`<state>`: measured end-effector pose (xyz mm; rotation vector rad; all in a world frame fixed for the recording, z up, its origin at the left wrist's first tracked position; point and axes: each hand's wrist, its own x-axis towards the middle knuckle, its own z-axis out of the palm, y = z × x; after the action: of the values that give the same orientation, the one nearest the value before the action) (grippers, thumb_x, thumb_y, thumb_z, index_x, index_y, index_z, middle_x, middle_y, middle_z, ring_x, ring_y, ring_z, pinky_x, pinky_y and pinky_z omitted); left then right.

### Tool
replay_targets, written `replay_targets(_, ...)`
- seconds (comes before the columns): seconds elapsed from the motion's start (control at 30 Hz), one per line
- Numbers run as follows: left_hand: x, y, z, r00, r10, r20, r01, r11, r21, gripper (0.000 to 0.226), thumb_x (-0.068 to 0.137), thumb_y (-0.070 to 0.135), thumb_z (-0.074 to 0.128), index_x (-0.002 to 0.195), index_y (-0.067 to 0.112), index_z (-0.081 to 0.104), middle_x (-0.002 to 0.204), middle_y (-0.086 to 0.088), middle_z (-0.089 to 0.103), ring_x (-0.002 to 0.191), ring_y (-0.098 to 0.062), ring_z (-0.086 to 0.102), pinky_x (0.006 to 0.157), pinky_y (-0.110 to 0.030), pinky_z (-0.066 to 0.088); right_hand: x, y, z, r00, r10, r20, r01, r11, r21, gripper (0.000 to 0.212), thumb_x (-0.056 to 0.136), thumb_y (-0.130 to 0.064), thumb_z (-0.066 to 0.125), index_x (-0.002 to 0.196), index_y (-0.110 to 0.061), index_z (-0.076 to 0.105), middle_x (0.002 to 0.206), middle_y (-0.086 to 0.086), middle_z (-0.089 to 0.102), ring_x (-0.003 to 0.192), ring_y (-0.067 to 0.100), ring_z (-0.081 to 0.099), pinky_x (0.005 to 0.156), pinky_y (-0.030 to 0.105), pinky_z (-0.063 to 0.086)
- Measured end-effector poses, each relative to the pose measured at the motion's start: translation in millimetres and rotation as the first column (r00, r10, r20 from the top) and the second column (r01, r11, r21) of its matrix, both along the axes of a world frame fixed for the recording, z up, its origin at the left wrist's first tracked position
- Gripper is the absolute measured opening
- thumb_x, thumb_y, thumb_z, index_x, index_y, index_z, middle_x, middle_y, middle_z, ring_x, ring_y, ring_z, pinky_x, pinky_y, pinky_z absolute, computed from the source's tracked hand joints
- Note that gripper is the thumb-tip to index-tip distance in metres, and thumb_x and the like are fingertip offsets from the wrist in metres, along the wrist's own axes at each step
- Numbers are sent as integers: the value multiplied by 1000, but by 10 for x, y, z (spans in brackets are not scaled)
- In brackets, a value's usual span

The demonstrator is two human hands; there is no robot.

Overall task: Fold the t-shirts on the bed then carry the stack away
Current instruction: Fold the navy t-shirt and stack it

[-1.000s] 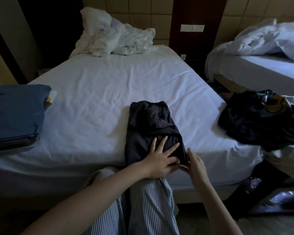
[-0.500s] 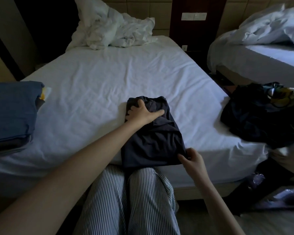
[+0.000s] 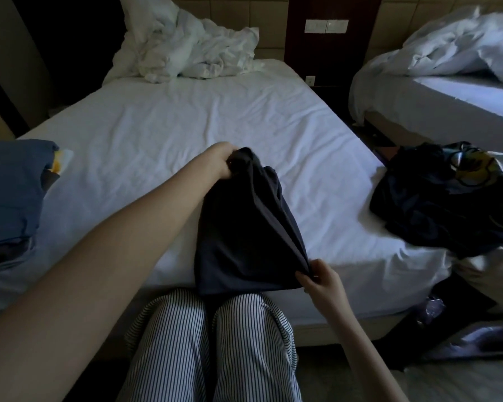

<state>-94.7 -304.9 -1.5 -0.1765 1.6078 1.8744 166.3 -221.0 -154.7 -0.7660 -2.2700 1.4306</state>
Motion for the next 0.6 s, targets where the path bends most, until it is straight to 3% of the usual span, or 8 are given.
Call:
replay_targets(0.1,23,271,24,999,-40,24,31,951,307,5,97,5,43,100,0,43,94,-20,46,81,-30,56,55,-38,56,2,-5,-5,1000,-3,-12,2,998,-60,26,84,-5,64,72,-23,50,68,-5,56,58,2,55,52,12,40)
replay_targets(0.23,74,434,-155,904,-154,-400,198,978,70,10,95,8,47,94,14,55,95,-4,55,86,-19,57,71,-29,46,5,-123,-3,985,-174,-8,174,985,-6,14,83,-15,66,88,-19,54,88,-3,59,81,14,57,70,29,43)
replay_targets(0.33,190,269,-361,478,-249,-842,40,964,-263,21,88,6,46,77,17,60,83,3,63,81,-16,58,75,-25,44,-77,-185,114,945,-272,-180,319,884,340,33,80,-25,57,107,-6,56,106,8,54,101,23,47,87,38,38)
replay_targets(0.4,296,102,-611,82,-415,-906,-142,895,-423,24,85,22,43,86,14,66,87,-2,68,86,-23,61,80,-30,42,-249,-198,266,943,-170,-286,299,809,505,41,78,-33,48,108,-7,58,110,14,57,107,24,45,91,35,32)
replay_targets(0.43,340,41,-744,-59,-575,-816,-217,805,-552,35,86,33,40,100,17,67,102,-5,69,100,-27,60,88,-35,39,-375,-205,345,950,-100,-296,259,783,565,40,79,-33,46,108,-8,59,112,14,59,109,26,47,92,34,32)
replay_targets(0.47,362,-1,-861,-74,-755,-652,-252,646,-720,44,89,43,36,120,24,61,127,-5,60,121,-29,50,102,-42,30,-522,-212,403,963,-30,-270,196,764,615,41,81,-34,44,111,-10,60,116,14,59,113,28,49,95,35,32)
replay_targets(0.53,326,9,-1022,123,-921,-369,-143,352,-925,50,95,53,28,144,42,28,158,3,17,145,-28,11,112,-56,0,-785,-244,441,993,70,-97,14,736,677,51,85,-40,38,124,-14,58,132,14,53,126,35,44,103,41,32)
replay_targets(0.6,193,99,-1043,273,-906,-322,-53,320,-946,51,96,57,22,145,50,11,159,8,-1,146,-24,-5,109,-61,-11,-929,-242,351,984,91,150,-170,716,677,66,85,-54,22,140,-23,42,149,13,35,138,40,26,111,49,20)
